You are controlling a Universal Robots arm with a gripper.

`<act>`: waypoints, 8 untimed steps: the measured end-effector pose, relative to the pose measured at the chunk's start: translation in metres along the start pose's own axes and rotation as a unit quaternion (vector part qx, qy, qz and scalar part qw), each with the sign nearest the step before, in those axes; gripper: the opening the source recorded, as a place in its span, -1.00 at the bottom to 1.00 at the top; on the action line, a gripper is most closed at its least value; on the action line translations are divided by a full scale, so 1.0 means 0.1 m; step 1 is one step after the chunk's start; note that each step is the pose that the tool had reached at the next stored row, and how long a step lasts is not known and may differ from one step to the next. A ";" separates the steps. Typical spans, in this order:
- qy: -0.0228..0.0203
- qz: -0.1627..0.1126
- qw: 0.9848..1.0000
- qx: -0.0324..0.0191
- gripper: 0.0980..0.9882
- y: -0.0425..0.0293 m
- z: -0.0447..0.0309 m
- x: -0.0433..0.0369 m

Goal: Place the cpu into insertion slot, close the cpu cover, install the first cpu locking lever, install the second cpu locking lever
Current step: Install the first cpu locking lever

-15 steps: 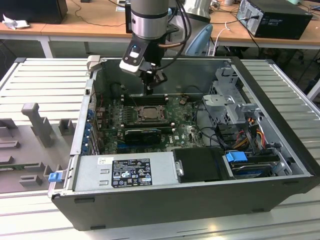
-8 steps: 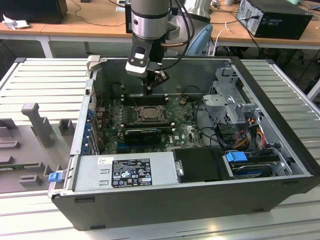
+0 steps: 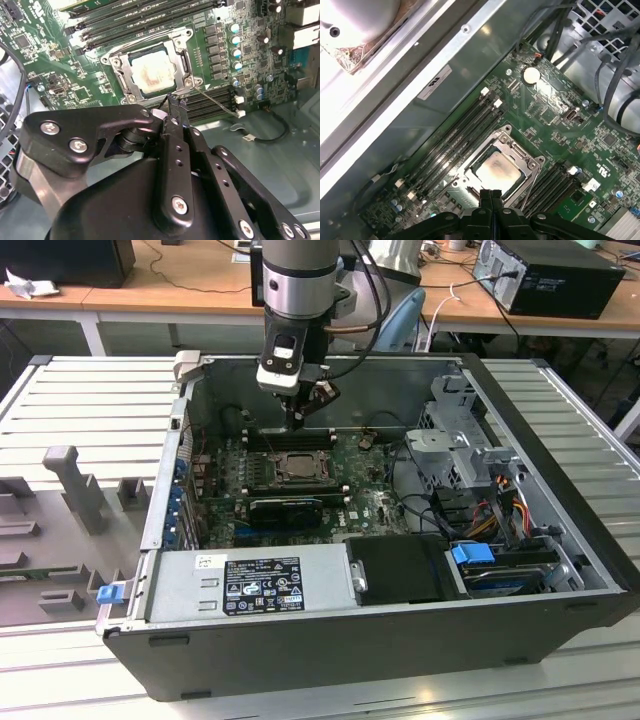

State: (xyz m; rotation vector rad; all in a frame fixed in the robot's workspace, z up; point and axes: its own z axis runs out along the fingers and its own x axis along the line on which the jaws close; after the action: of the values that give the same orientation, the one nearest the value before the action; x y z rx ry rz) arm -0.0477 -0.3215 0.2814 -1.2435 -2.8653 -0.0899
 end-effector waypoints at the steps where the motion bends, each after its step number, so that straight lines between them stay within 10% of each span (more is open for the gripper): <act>1: 0.000 -0.002 1.000 0.000 -0.98 0.000 0.000 0.000; 8: 0.001 -0.019 1.000 0.001 -0.98 0.000 0.000 0.000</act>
State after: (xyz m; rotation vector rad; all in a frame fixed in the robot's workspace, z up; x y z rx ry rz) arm -0.0476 -0.3215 0.2814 -1.1877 -2.8878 -0.0892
